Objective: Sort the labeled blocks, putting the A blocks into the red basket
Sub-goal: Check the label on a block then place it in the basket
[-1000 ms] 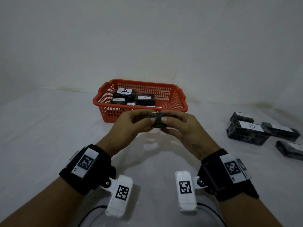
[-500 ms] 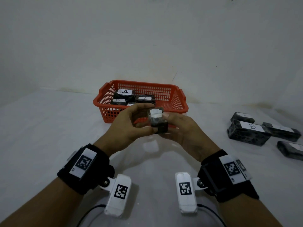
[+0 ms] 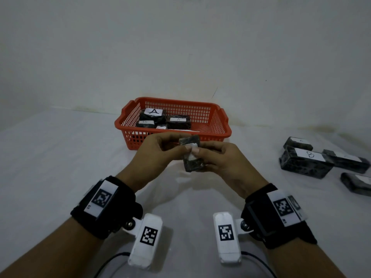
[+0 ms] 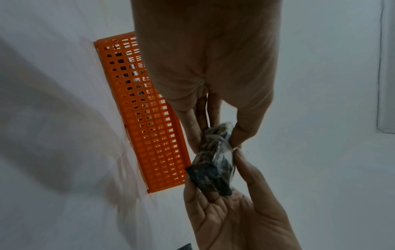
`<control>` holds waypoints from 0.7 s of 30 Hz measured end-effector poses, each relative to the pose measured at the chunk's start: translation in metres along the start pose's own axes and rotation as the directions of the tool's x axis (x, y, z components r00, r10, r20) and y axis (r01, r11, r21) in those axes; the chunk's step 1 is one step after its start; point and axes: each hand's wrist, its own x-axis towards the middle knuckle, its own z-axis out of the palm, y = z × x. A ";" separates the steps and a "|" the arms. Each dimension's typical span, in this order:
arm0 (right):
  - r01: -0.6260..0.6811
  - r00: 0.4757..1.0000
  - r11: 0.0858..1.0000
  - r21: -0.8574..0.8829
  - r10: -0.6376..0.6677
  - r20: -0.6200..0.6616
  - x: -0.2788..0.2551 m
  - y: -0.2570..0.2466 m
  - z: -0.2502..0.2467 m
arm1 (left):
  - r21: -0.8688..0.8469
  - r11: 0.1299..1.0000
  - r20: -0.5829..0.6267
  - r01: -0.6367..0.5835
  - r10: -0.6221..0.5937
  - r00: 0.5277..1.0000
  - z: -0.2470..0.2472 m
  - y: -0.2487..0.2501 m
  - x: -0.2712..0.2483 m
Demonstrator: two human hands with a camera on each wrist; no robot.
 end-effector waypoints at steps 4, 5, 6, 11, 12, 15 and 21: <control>0.008 0.999 0.998 -0.061 -0.010 -0.034 -0.001 -0.001 -0.003 | -0.007 1.000 0.008 0.010 -0.010 1.000 -0.001 -0.001 0.000; 0.011 0.999 0.997 -0.079 -0.014 -0.035 -0.001 0.000 -0.004 | -0.002 1.000 0.008 0.008 -0.008 1.000 -0.002 -0.001 0.000; 0.018 0.999 0.996 -0.090 -0.021 -0.039 -0.001 0.000 -0.004 | -0.003 1.000 0.007 0.014 -0.014 1.000 -0.003 -0.001 0.001; 0.029 0.994 0.999 -0.023 -0.031 -0.102 0.003 -0.001 -0.008 | -0.112 0.992 -0.008 0.060 -0.061 0.998 -0.006 -0.003 0.003; 0.000 0.995 1.000 -0.002 0.000 -0.098 0.003 -0.002 -0.008 | -0.126 0.990 -0.013 0.057 -0.059 0.998 -0.007 -0.003 0.003; -0.121 0.990 0.990 0.079 0.126 -0.068 0.002 -0.003 -0.007 | -0.186 0.982 -0.032 0.037 -0.044 0.999 -0.007 -0.004 0.002; -0.001 0.993 0.986 0.169 0.021 -0.113 0.003 -0.001 -0.011 | -0.174 0.983 0.016 0.054 -0.052 0.999 -0.007 -0.004 0.002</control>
